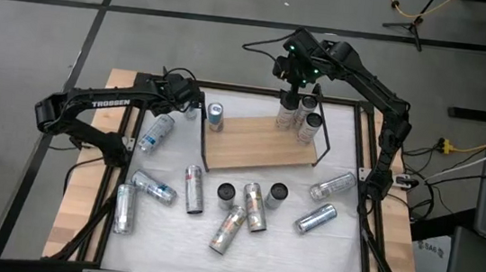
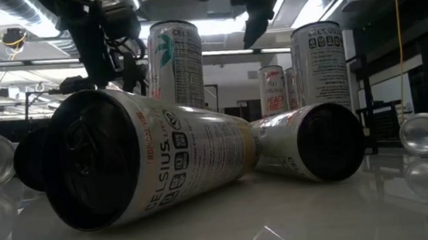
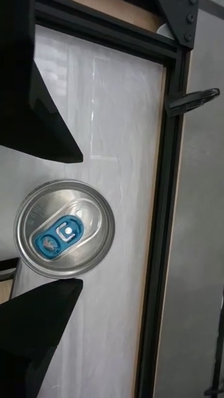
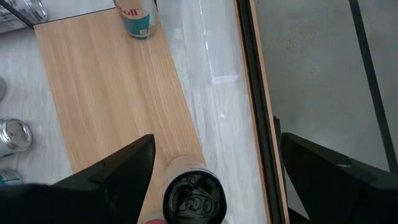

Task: Place canned beverage on shelf
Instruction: Put the blue soda can on the shelf aligned with the other blue soda can

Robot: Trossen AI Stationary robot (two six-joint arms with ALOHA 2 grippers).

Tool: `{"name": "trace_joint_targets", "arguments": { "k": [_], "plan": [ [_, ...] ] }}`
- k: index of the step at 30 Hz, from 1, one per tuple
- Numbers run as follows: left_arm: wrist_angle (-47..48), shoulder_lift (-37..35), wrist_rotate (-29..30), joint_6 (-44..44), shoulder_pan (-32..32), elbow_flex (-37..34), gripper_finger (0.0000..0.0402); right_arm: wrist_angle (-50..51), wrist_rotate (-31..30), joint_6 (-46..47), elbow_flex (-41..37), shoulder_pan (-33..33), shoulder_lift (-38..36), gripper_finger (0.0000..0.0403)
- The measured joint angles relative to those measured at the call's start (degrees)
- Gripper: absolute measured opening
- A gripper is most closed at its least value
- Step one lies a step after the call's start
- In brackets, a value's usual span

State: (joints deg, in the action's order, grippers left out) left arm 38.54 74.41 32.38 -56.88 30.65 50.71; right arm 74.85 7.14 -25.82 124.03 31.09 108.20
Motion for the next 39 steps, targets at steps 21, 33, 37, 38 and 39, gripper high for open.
{"name": "trace_joint_targets", "arguments": {
  "k": [21, 33, 37, 38, 39],
  "plan": [
    [0.0, 0.0, -0.2, 0.0, 0.0, 0.0, 0.0300, 0.0, 0.0, 0.0, 0.0, 0.0, 0.0, 0.0340],
    [0.0, 0.0, -0.6, 0.8, 0.0, 0.0, 0.0245, 0.0, 0.0, 0.0, 0.0, 0.0, 0.0, 0.0340],
    [0.0, -0.1, -2.2, 3.2, 0.0, 0.1, 0.0235, 0.1, 0.0, 0.0, 0.0, 0.0, 0.0, 0.0340],
    [0.0, -0.2, -2.5, 3.7, 0.0, 0.1, 0.0234, 0.1, 0.0, 0.0, 0.0, 0.0, 0.0, 0.0340],
    [-0.1, -0.2, -2.8, 4.2, 0.0, 0.1, 0.0233, 0.1, 0.0, 0.0, 0.0, 0.0, 0.0, 0.0340]
  ]
}}
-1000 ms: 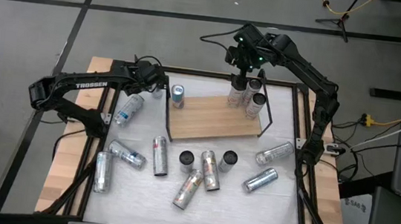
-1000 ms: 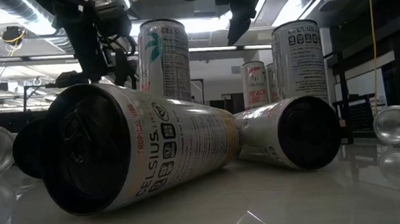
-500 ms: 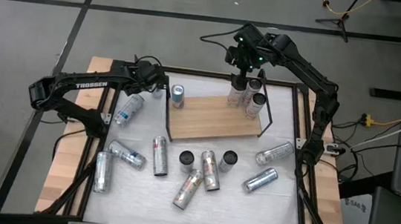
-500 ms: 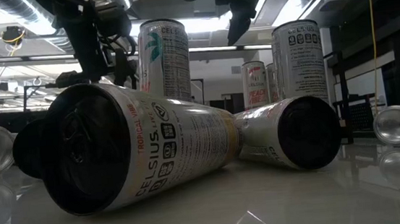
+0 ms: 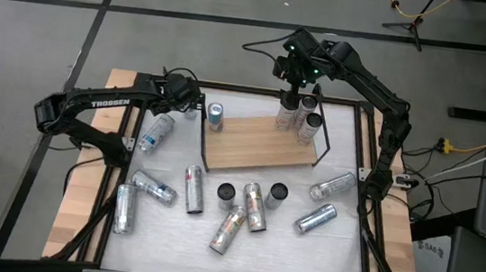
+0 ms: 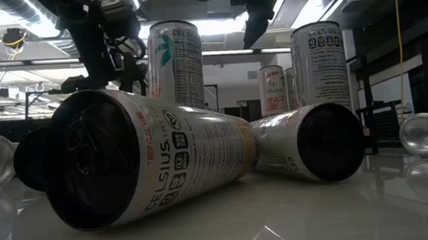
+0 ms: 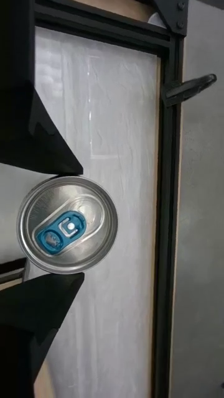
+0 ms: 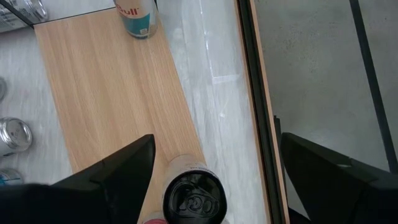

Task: Place canned beverage on shelf
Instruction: Put the blue soda can on the shelf aligned with the other blue soda can

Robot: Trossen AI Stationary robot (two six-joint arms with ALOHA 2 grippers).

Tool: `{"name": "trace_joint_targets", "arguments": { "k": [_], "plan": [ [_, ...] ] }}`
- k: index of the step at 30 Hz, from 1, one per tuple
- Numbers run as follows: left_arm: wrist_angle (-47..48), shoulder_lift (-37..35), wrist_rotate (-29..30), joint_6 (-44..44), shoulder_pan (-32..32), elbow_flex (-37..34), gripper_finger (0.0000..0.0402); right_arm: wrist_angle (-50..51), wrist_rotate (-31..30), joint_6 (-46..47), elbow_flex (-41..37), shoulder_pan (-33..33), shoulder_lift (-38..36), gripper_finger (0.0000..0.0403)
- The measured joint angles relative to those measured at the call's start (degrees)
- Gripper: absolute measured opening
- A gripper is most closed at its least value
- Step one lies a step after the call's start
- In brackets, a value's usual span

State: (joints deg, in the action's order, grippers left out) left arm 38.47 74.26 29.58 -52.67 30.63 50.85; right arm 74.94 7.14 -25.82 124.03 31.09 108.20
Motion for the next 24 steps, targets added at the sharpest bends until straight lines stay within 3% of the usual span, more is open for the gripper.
{"name": "trace_joint_targets", "arguments": {
  "k": [15, 24],
  "plan": [
    [1.7, -6.2, -5.7, 10.1, 0.0, -0.3, 0.0230, 0.0, 0.0, 0.0, 0.0, 0.0, 0.0, 0.0340],
    [3.3, -6.7, -16.1, 18.4, 0.0, -0.3, 0.0230, 0.0, 0.0, 0.0, 0.0, 0.0, 0.0, 0.0340]
  ]
}}
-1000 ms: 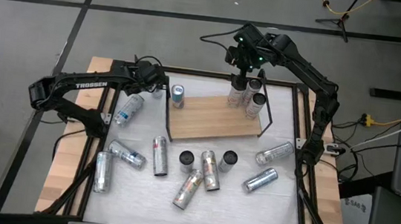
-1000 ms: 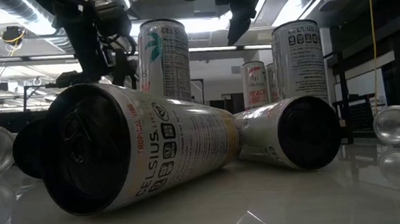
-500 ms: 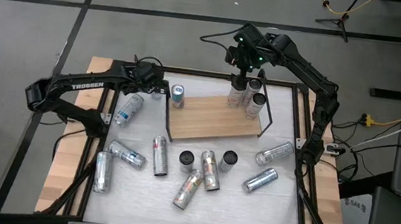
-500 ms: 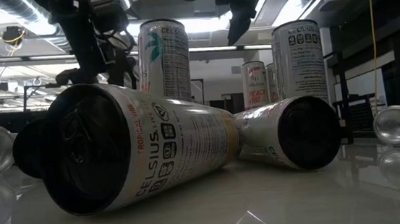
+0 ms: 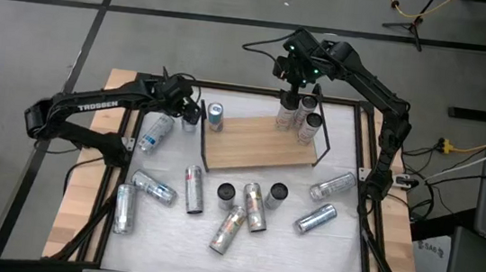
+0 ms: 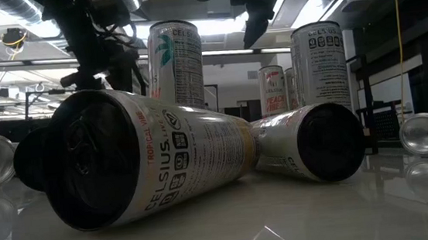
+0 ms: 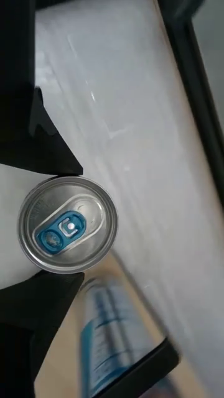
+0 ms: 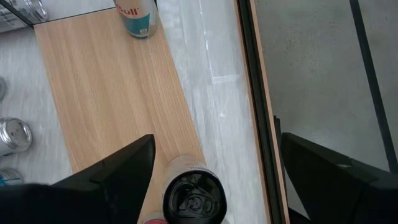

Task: Place canned beverage on shelf
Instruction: Put the blue soda can on the shelf aligned with the other blue soda can

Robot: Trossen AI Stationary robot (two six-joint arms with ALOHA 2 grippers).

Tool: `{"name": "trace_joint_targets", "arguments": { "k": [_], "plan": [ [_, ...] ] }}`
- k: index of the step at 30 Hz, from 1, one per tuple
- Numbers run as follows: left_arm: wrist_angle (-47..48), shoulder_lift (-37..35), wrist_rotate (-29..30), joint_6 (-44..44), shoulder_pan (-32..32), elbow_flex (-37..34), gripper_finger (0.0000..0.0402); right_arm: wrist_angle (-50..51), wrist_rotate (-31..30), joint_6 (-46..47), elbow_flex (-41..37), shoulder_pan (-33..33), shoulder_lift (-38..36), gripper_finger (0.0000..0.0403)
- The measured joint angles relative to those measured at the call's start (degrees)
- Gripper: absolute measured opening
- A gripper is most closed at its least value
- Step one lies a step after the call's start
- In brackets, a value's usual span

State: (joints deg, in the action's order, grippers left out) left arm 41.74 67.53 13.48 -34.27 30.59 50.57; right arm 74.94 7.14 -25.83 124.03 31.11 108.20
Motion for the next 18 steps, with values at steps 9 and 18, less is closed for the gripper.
{"name": "trace_joint_targets", "arguments": {
  "k": [9, 18],
  "plan": [
    [-0.2, 0.0, -7.3, 11.8, -0.1, 0.1, 0.0230, 0.0, 0.0, 0.0, 0.0, 0.0, 0.0, 0.0340],
    [-0.2, 0.0, -8.8, 23.4, -2.2, 0.2, 0.0230, 0.0, 0.0, 0.0, 0.0, 0.0, 0.0, 0.0340]
  ]
}}
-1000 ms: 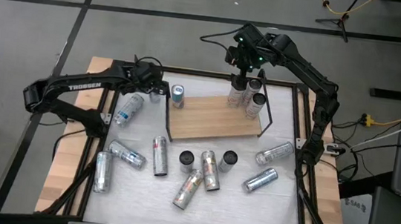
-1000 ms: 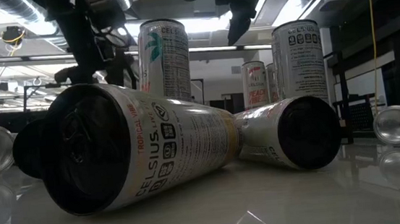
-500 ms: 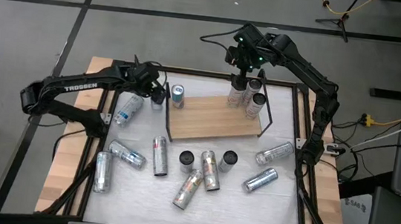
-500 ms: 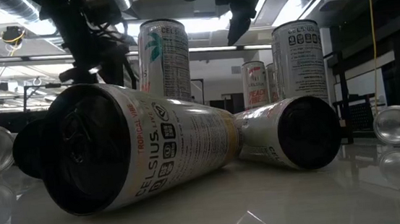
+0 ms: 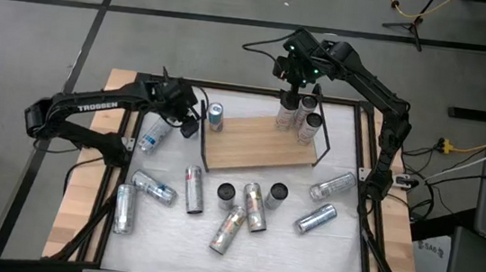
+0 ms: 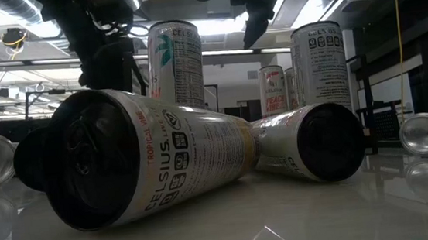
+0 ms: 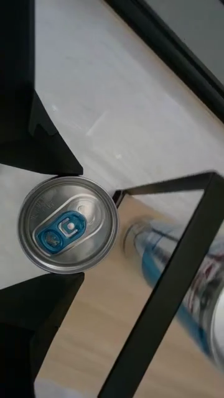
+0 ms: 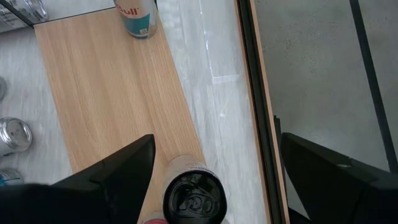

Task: Place canned beverage on shelf
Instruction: Put the blue soda can on the shelf aligned with the other blue soda can

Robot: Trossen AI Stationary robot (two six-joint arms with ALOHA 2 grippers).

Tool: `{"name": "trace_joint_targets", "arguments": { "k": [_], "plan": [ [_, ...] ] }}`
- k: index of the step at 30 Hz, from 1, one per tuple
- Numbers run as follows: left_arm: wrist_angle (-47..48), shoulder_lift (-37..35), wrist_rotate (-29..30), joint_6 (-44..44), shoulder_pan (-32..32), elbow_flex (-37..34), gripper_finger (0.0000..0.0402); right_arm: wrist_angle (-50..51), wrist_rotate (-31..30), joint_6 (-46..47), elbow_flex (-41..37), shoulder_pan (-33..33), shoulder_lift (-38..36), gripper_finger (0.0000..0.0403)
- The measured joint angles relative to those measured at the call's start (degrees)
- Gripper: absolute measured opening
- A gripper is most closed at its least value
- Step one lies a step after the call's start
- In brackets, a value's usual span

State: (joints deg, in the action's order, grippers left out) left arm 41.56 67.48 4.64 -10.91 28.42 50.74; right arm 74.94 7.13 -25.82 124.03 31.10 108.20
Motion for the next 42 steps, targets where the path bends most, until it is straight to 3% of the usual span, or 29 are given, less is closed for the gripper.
{"name": "trace_joint_targets", "arguments": {
  "k": [21, 29, 37, 42],
  "plan": [
    [0.6, -1.9, -7.4, 2.8, -1.6, 0.0, 0.0230, 0.0, 0.0, 0.0, 0.0, 0.0, 0.0, 0.0340],
    [4.6, -8.7, -5.8, 2.2, -5.3, -0.3, 0.0230, 0.0, 0.0, 0.0, 0.0, 0.0, 0.0, 0.0340],
    [-1.8, -18.9, -5.8, -3.7, -8.5, -10.7, 0.0230, 0.0, 0.0, 0.0, 0.0, 0.0, 0.0, 0.0340],
    [-1.5, -22.2, -5.8, -3.4, -9.7, -13.6, 0.0230, -0.1, 0.0, 0.0, 0.0, 0.0, 0.0, 0.0340]
  ]
}}
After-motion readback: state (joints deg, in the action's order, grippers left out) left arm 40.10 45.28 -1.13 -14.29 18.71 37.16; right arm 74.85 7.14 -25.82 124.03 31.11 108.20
